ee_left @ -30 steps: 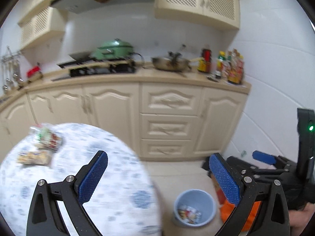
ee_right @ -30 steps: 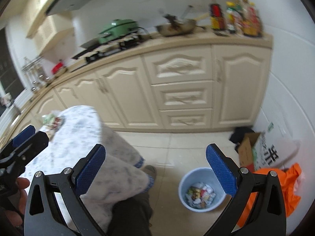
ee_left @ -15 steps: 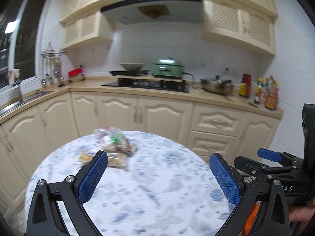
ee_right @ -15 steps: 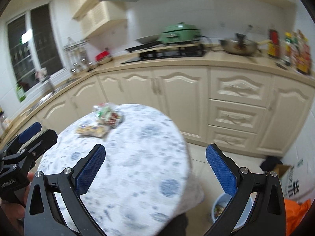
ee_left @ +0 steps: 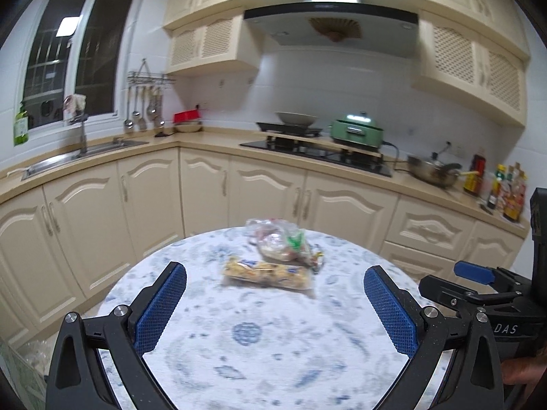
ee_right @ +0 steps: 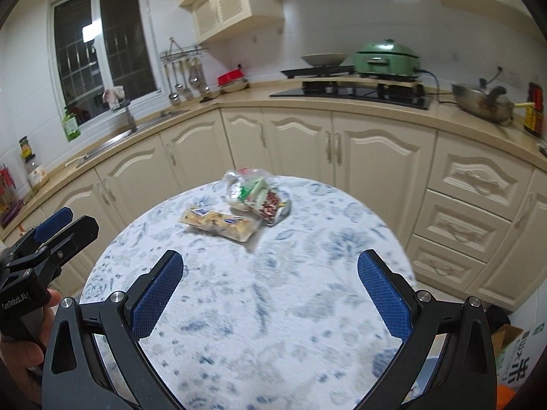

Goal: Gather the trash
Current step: 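Bring both open tools back over the table, then grasp the long printed snack bag with the right tool while the left tool grasps the green-white carton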

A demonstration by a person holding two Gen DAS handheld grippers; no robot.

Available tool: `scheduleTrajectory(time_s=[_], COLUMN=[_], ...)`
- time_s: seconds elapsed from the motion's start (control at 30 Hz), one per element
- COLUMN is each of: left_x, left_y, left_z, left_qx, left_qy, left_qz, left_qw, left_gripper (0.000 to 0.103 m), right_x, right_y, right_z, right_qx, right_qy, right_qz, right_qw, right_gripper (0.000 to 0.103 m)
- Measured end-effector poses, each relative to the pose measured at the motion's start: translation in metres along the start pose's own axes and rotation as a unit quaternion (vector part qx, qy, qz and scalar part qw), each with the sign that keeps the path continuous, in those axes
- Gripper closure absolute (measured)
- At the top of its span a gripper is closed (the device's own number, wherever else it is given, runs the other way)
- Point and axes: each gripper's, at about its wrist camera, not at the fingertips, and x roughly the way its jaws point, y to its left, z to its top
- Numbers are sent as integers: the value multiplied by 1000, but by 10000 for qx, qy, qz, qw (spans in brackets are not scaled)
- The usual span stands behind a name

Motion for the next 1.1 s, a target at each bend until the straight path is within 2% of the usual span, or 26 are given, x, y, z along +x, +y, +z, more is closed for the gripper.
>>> scheduleTrajectory(time_s=[0.27,0.47,0.63,0.87,0.97,1.07,1.1], left_x=[50,110,163,237,253,269,273], left_y=[46,77,99,124,129,131,131], left_z=[6,9,18,29,34,42,43], left_qx=[-263,-383,-379,-644,-733,-761,-762], left_qy=[253,527,737,999,1115,1174,1200], left_qz=[283,450,594,624,647,617,615], left_qw=[9989,9969,9948,9909,9889,9882,9879], left_gripper=[1,1,1,1,1,1,1], right_x=[56,118,170,243,267,275,273], right_y=[24,47,57,78,81,83,83], right_z=[5,7,13,19,18,18,18], right_qx=[-277,-711,-784,-1344,-1534,-1605,-1596], right_qy=[314,640,923,1428,1639,1772,1748], right_qz=[393,590,717,842,845,927,932], right_qw=[9983,9937,9900,9770,9708,9666,9671], right_gripper=[0,0,0,0,2,15,30])
